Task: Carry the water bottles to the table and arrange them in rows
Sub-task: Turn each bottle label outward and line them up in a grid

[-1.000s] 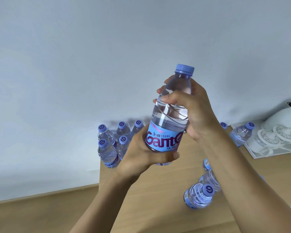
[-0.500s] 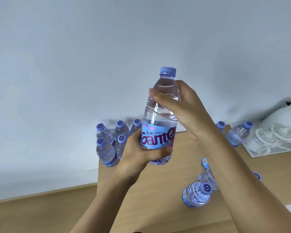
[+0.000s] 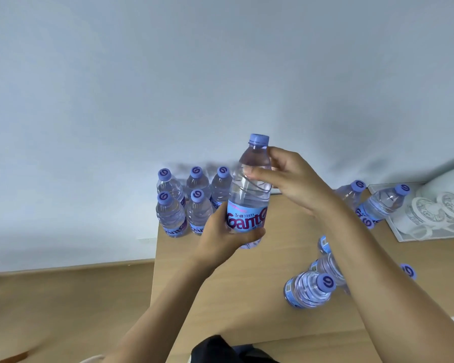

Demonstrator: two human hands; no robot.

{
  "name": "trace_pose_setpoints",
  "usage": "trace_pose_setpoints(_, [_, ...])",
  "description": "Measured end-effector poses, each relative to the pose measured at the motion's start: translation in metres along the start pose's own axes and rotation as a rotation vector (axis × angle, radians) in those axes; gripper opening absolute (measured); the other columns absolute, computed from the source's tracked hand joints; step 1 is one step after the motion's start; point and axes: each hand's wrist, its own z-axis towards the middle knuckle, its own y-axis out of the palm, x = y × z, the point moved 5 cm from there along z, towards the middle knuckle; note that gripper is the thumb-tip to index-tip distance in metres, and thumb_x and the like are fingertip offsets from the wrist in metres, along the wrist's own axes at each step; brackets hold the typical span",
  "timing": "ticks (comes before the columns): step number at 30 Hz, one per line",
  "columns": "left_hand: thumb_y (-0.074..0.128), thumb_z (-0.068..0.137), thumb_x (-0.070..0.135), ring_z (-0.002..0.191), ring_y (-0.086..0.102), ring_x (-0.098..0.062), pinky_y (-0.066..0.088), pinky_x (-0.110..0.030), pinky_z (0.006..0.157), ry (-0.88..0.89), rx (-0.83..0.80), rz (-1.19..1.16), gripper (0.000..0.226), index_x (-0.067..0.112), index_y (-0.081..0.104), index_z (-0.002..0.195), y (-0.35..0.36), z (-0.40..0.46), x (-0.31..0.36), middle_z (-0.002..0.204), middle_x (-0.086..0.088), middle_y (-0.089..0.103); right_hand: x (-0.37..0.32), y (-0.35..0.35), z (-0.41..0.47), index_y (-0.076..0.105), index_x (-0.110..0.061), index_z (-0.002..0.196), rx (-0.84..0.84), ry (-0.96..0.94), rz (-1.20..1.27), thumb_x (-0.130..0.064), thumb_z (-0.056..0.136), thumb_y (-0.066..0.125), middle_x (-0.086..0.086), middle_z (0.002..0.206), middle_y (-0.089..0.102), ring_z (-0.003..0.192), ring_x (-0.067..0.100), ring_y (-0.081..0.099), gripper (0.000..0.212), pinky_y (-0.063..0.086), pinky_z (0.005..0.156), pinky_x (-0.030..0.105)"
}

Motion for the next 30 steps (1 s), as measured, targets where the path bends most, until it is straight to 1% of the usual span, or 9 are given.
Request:
trace_pose_setpoints(2, [0.086,0.065,0.014,0.077,0.068,-0.018,0.059,-0.037,0.065,-0.003,0.023,0.046,0.036,0.023,0.064,0.092,0.0,0.004,-0.026,0.087,-0.005,0.071,0.023,0.007,-0.001,0.069,-0.017,0.101,-0.051,0.032,-0.03,-0.015,0.086,0.075,-0.02,0.08,0.071,0.073,-0.006,0.063,0.016,0.046,0.067,0.011])
trace_pose_setpoints(4, [0.087,0.061,0.018,0.095,0.066,-0.023,0.059,-0.046,0.079,-0.03,0.059,0.086,0.042,0.024,0.065,0.097,-0.001,0.009,-0.053,0.102,-0.008,0.065,0.048,0.014,-0.002,0.07,-0.021,0.095,-0.042,0.078,-0.06,-0.016,0.081,0.08,-0.017,0.072,0.063,0.064,0.0,0.053,0.018,0.043,0.067,0.02])
trace_pose_setpoints(8, [0.091,0.058,0.017,0.11,0.06,-0.026,0.053,-0.043,0.094,-0.098,0.114,0.122,0.068,0.017,0.06,0.118,-0.005,0.018,-0.102,0.119,-0.01,0.059,0.09,0.03,-0.004,0.072,-0.014,0.102,-0.026,0.192,0.005,-0.009,0.075,0.084,0.009,0.098,0.076,0.087,0.015,0.064,0.03,0.054,0.086,0.042])
trace_pose_setpoints(11, [0.093,0.057,0.009,0.101,0.063,-0.02,0.052,-0.022,0.084,-0.124,0.178,0.135,0.071,0.016,0.058,0.119,-0.009,0.024,-0.126,0.113,-0.003,0.062,0.113,0.04,-0.004,0.072,-0.017,0.097,-0.019,0.219,-0.005,-0.008,0.073,0.085,0.009,0.099,0.076,0.085,0.011,0.065,0.029,0.055,0.081,0.032])
trace_pose_setpoints(15, [0.092,0.057,0.007,0.104,0.062,-0.019,0.051,-0.027,0.086,-0.148,0.235,0.13,0.077,0.015,0.055,0.123,-0.008,0.028,-0.152,0.115,-0.004,0.065,0.137,0.048,-0.004,0.071,-0.017,0.092,0.005,0.258,-0.056,-0.011,0.071,0.087,-0.003,0.081,0.072,0.073,0.003,0.058,0.028,0.047,0.069,0.02])
trace_pose_setpoints(17, [0.092,0.057,0.009,0.1,0.063,-0.017,0.049,-0.019,0.08,-0.179,0.281,0.137,0.071,0.017,0.056,0.117,-0.006,0.029,-0.164,0.109,-0.001,0.067,0.146,0.051,-0.004,0.071,-0.012,0.097,0.002,0.258,-0.079,-0.009,0.069,0.088,-0.008,0.08,0.071,0.071,0.002,0.058,0.032,0.048,0.068,0.021])
trace_pose_setpoints(19, [0.092,0.057,0.01,0.097,0.064,-0.016,0.048,-0.017,0.076,-0.201,0.309,0.144,0.069,0.022,0.055,0.114,-0.002,0.03,-0.173,0.105,0.003,0.067,0.153,0.054,-0.004,0.071,-0.009,0.104,-0.008,0.259,-0.097,-0.006,0.069,0.087,0.004,0.094,0.075,0.08,0.009,0.063,0.039,0.054,0.078,0.032])
trace_pose_setpoints(25, [0.09,0.062,0.009,0.099,0.063,-0.02,0.049,-0.022,0.08,-0.202,0.418,0.184,0.069,0.013,0.057,0.122,0.004,0.036,-0.184,0.107,0.005,0.063,0.168,0.056,-0.002,0.07,-0.018,0.111,0.003,0.246,-0.073,-0.002,0.068,0.087,0.001,0.102,0.075,0.086,0.008,0.065,0.049,0.054,0.083,0.025])
trace_pose_setpoints(30, [0.089,0.059,0.0,0.106,0.062,-0.03,0.051,-0.046,0.093,-0.218,0.521,0.118,0.071,0.009,0.057,0.123,0.006,0.048,-0.181,0.119,-0.005,0.057,0.169,0.056,0.009,0.067,-0.039,0.101,-0.008,0.193,-0.081,-0.002,0.067,0.086,-0.017,0.096,0.073,0.087,-0.003,0.065,0.053,0.051,0.081,0.013])
